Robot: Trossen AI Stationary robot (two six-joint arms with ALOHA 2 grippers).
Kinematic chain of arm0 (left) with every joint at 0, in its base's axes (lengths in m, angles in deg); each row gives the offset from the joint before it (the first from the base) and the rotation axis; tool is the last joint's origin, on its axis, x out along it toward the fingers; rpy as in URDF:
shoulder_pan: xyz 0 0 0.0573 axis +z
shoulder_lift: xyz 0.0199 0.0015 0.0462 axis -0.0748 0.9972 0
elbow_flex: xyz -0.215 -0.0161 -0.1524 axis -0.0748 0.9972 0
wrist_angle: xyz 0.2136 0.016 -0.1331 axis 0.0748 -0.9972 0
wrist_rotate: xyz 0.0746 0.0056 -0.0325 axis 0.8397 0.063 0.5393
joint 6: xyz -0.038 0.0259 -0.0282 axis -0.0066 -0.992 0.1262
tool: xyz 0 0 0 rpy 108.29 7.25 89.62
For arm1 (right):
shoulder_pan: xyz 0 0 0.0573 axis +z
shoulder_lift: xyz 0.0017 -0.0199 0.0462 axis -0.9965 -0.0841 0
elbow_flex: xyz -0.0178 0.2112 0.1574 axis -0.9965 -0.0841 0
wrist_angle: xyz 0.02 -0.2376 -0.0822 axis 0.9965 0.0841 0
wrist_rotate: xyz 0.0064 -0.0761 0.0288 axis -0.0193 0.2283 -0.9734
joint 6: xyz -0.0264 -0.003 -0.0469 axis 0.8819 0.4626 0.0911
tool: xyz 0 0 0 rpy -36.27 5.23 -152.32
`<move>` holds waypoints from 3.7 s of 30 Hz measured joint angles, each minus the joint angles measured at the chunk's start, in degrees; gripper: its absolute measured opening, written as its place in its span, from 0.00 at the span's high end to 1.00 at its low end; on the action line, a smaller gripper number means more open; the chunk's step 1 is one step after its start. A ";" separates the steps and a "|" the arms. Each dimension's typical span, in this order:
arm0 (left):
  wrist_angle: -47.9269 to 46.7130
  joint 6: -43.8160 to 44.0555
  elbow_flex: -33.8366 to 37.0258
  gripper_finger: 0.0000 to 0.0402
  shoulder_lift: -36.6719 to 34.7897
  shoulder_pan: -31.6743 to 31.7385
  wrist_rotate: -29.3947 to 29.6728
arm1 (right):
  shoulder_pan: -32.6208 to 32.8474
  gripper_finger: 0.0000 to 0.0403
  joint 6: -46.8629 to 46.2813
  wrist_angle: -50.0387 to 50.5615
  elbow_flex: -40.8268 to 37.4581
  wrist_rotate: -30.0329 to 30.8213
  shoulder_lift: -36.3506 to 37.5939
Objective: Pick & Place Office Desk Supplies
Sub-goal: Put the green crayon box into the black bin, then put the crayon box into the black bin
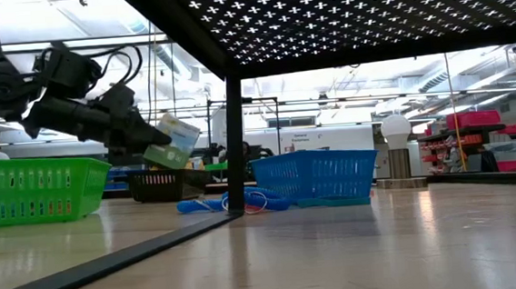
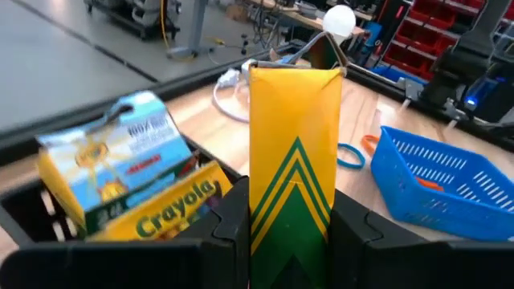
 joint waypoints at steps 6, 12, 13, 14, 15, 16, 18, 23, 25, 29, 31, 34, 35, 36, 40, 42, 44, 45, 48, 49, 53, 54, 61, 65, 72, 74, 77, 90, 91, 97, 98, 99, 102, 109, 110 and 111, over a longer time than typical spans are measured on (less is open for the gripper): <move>0.90 4.18 -0.09 0.74 3.78 1.97 -2.88 | 0.02 0.31 -0.14 0.03 0.00 -0.07 0.00; 0.27 3.80 -0.16 0.74 5.05 2.25 -1.16 | 0.02 0.31 -0.33 0.06 0.00 -0.35 0.00; -0.05 3.92 -0.17 0.74 5.15 2.55 -1.16 | 0.02 0.31 -0.33 0.08 0.00 -0.36 0.00; -0.14 4.42 -0.17 0.74 5.42 2.99 -1.11 | 0.02 0.31 -0.33 0.08 0.00 -0.36 0.00; -0.30 5.14 -0.17 0.74 5.64 3.46 -0.89 | 0.02 0.31 -0.33 0.06 0.00 -0.37 0.00; -0.57 5.50 -0.17 0.74 5.81 3.82 -0.29 | 0.02 0.31 -0.31 0.08 0.00 -0.38 0.00; -1.22 5.62 -0.26 0.74 6.04 4.57 0.97 | 0.02 0.31 -0.33 0.08 0.00 -0.63 -0.02; -2.31 5.54 -0.26 0.74 6.06 5.32 3.52 | 0.02 0.31 -0.35 0.06 0.00 -1.58 -0.02; -2.33 5.52 -0.25 0.74 6.11 5.51 4.00 | 0.02 0.31 -0.60 0.08 0.00 -1.59 -0.02; -2.32 5.39 -0.20 0.74 6.15 5.51 3.72 | 0.02 0.31 -0.78 0.06 0.00 -1.58 -0.02; -2.22 5.66 -0.17 0.74 6.18 5.51 3.80 | 0.00 0.31 -1.19 0.06 0.00 -1.58 -0.02; -1.28 5.67 -0.01 0.74 6.35 5.51 2.91 | 0.00 0.31 -1.29 0.07 0.00 -1.58 -0.02; -0.82 5.72 0.08 0.74 6.42 5.51 2.51 | 0.00 0.31 -1.52 0.05 0.00 -1.58 -0.02; -0.52 5.81 0.15 0.71 6.46 5.51 2.33 | 0.00 0.31 -1.72 0.05 0.00 -1.57 -0.02; -1.58 5.60 0.33 0.46 6.52 5.51 3.68 | 0.00 0.31 -1.90 0.05 0.00 -1.56 -0.02; -1.16 5.52 0.32 0.37 6.55 5.45 3.88 | 0.00 0.31 -1.93 0.08 0.00 -1.56 -0.04; -0.57 5.66 0.31 0.30 6.55 5.47 3.96 | 0.00 0.31 -1.92 0.07 0.00 -1.56 -0.04; -0.18 5.73 0.31 0.29 6.55 5.47 4.00 | 0.00 0.31 -1.90 0.08 0.00 -1.55 -0.04; 1.27 6.47 0.33 0.28 6.57 5.12 3.73 | 0.00 0.31 -2.03 0.08 0.00 -1.53 -0.04; 2.06 6.45 0.33 0.28 6.57 4.96 3.64 | 0.00 0.31 -2.10 0.08 0.00 -1.52 -0.04; 3.35 6.42 0.33 0.30 6.55 4.59 3.57 | 0.00 0.31 -2.21 0.09 0.00 -1.48 -0.04; 3.52 6.21 0.33 0.30 6.55 4.59 3.52 | 0.00 0.31 -2.21 0.08 0.00 -1.46 -0.04; 5.70 5.64 0.26 0.30 6.50 4.66 4.63 | 0.00 0.31 -2.23 0.10 0.00 -1.43 -0.04; 5.65 5.66 0.25 0.30 6.44 4.66 5.10 | 0.00 0.31 -2.25 0.10 0.00 -1.43 -0.04; 5.70 4.77 0.18 0.30 6.40 4.66 10.02 | 0.00 0.31 -2.29 0.86 0.00 -1.45 -0.04; 5.75 3.08 0.17 0.30 6.39 4.66 11.71 | 0.00 0.31 -2.68 1.11 0.00 -1.45 -0.04; 6.44 1.40 0.15 0.30 6.39 4.66 12.61 | 0.00 0.31 -2.78 1.17 0.00 -1.49 -0.04; 9.98 -1.20 0.09 0.30 4.12 4.66 19.95 | 0.00 0.31 -2.91 1.37 0.00 -1.54 -0.04; 10.95 -1.20 0.09 0.30 3.86 4.66 19.26 | 0.00 0.31 -2.90 1.37 0.00 -1.53 -0.04; 20.58 0.33 0.09 0.30 2.46 2.59 9.62 | 0.00 0.31 -3.01 1.39 0.00 -1.78 -0.40; 21.96 0.36 0.09 0.30 2.25 1.68 7.98 | 0.00 0.31 -3.27 1.34 0.00 -2.17 -0.95; 22.87 0.38 0.07 0.30 1.93 0.68 6.23 | 0.00 0.31 -3.61 1.50 0.00 -2.35 -1.51; 24.84 0.33 0.07 0.31 0.26 -2.63 1.10 | 0.01 0.31 -3.74 1.38 0.00 -2.58 -4.40; 24.30 0.70 0.07 0.36 -4.49 -12.88 -6.52 | 0.02 0.31 -3.49 2.81 0.00 -2.64 -10.02; 23.50 0.75 0.07 0.36 -4.99 -14.60 -6.66 | 0.02 0.31 -3.60 2.77 0.00 -2.63 -10.65; 22.37 0.81 0.07 0.37 -5.55 -16.31 -6.87 | 0.01 0.31 -3.85 3.00 0.00 -2.64 -11.15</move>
